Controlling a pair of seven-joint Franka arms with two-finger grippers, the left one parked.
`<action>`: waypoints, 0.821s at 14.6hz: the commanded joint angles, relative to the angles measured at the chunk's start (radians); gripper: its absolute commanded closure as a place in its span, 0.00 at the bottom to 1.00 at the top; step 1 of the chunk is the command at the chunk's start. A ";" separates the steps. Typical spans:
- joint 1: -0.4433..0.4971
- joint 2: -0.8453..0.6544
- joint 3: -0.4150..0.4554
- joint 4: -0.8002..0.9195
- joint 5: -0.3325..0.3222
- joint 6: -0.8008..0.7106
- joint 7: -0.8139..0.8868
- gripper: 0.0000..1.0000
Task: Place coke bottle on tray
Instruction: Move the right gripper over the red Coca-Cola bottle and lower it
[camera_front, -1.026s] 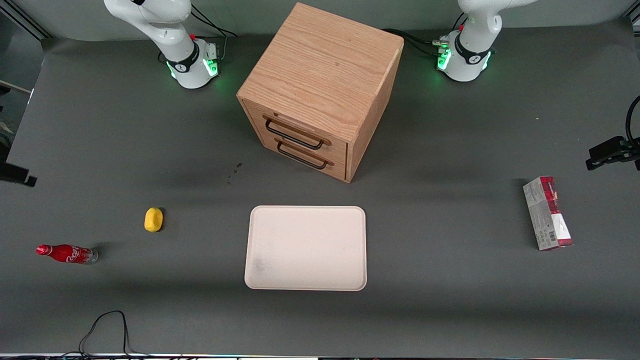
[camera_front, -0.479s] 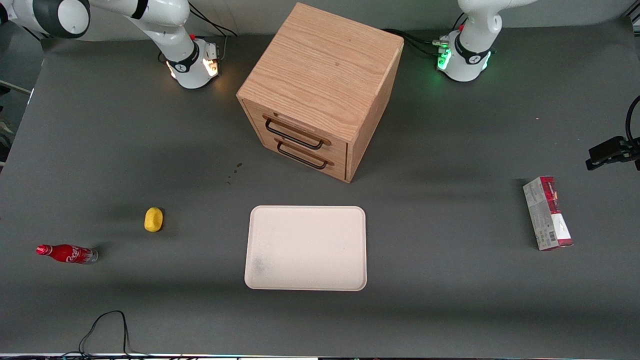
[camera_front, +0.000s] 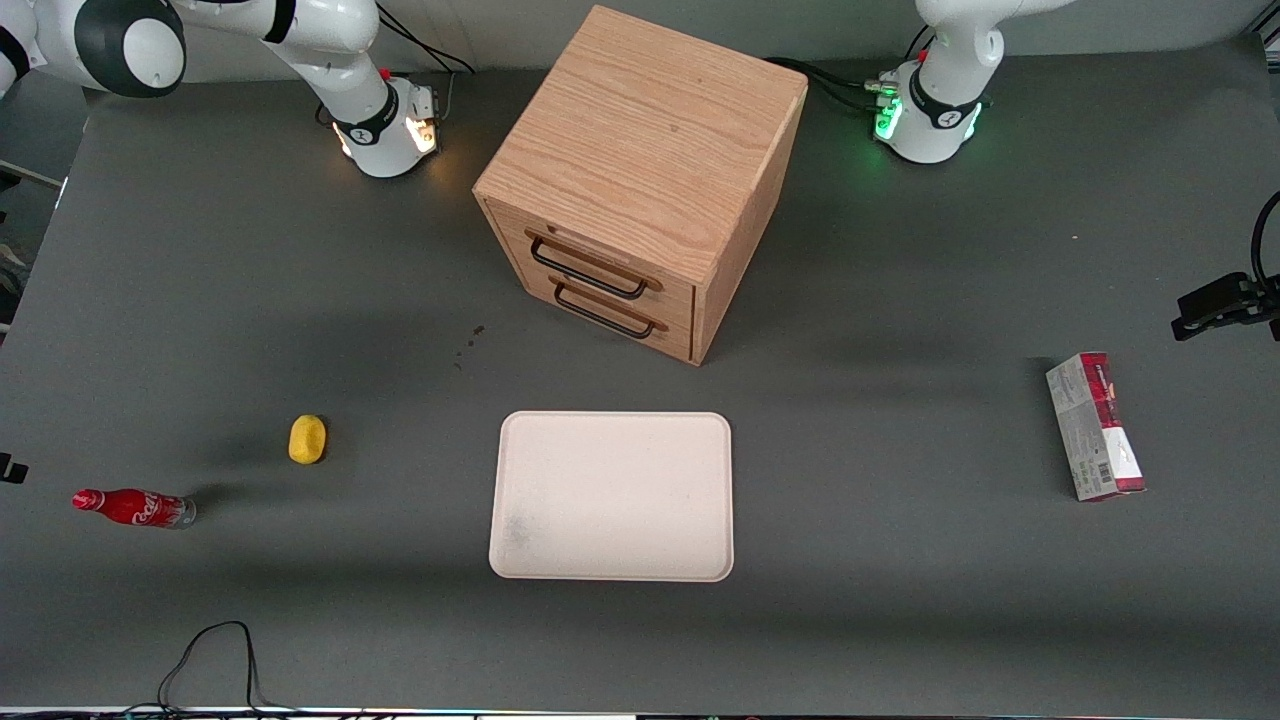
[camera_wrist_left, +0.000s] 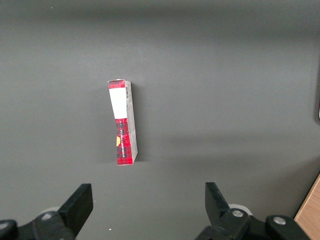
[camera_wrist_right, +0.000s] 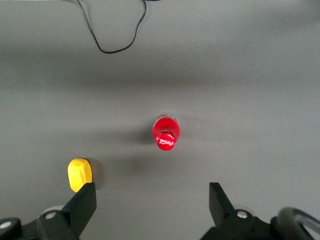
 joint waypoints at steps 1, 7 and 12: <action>-0.007 0.059 0.008 0.033 0.012 0.025 -0.028 0.00; -0.009 0.154 0.005 0.029 0.004 0.084 -0.026 0.00; -0.010 0.210 0.002 0.023 -0.004 0.121 -0.028 0.00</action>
